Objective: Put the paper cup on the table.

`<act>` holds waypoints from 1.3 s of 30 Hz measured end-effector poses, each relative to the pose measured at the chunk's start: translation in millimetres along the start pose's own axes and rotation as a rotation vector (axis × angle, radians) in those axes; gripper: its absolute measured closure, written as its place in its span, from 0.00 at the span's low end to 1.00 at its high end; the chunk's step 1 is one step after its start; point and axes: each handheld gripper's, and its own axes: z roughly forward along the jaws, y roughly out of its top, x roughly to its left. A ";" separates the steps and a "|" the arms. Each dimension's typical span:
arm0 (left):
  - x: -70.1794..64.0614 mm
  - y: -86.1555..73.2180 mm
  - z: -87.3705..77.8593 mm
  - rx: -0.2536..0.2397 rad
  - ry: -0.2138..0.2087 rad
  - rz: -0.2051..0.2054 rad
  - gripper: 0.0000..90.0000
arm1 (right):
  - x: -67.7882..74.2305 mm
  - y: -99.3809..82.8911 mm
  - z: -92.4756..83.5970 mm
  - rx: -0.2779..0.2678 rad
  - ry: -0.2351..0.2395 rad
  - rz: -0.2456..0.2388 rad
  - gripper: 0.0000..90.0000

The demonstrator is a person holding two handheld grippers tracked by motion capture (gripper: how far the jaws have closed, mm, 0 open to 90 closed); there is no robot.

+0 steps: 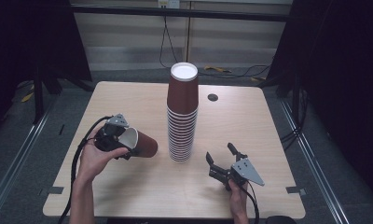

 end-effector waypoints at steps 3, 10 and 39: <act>3.0 6.0 3.3 0.036 0.007 0.002 0.08 | 0.1 0.0 0.0 0.002 -0.001 -0.002 0.14; 11.6 20.6 13.6 0.142 0.006 0.037 0.07 | 0.2 0.1 0.1 0.003 -0.001 -0.003 0.14; 14.7 38.6 54.2 0.196 0.024 0.065 0.04 | 0.4 0.1 0.5 0.005 -0.007 -0.003 0.14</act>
